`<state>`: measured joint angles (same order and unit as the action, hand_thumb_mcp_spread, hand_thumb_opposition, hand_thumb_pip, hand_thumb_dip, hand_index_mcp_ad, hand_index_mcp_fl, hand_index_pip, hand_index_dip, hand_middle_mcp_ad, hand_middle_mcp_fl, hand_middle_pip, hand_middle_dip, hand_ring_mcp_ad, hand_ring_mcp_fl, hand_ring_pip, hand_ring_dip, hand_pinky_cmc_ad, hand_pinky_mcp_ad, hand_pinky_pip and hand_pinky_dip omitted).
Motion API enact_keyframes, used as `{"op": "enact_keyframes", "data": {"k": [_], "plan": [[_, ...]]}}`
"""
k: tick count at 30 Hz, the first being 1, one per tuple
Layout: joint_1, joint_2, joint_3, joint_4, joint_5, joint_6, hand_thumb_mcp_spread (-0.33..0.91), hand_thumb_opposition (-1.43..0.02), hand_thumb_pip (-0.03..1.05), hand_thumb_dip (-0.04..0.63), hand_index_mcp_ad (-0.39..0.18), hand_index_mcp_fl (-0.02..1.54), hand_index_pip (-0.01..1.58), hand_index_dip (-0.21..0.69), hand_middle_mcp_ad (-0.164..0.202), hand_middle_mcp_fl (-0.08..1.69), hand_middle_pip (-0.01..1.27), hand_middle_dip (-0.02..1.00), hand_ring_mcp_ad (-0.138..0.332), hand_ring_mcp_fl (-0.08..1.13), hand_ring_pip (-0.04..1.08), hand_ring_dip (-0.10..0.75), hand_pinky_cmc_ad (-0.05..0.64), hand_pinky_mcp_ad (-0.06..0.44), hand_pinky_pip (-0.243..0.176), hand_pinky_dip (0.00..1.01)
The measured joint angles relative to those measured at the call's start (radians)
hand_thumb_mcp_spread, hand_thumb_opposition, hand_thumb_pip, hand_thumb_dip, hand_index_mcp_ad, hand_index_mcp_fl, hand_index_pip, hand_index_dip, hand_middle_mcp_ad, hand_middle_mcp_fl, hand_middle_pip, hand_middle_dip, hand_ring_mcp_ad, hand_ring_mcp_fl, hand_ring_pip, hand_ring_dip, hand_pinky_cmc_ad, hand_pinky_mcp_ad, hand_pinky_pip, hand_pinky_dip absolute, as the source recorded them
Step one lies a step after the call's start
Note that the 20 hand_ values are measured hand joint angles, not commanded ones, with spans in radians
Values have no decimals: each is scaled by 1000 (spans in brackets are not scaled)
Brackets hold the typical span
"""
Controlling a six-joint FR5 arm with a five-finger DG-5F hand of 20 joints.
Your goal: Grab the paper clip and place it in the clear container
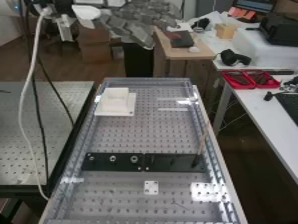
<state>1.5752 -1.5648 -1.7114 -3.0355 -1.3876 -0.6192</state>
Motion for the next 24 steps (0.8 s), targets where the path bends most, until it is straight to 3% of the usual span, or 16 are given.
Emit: {"op": "enact_keyframes", "data": {"k": [24], "plan": [[-35,-30,30,-47,-92,-38,300,-803,503,239,-126,86,122,241,73,-3,108,180,133,0,122,77,394,291,-122,600]]}}
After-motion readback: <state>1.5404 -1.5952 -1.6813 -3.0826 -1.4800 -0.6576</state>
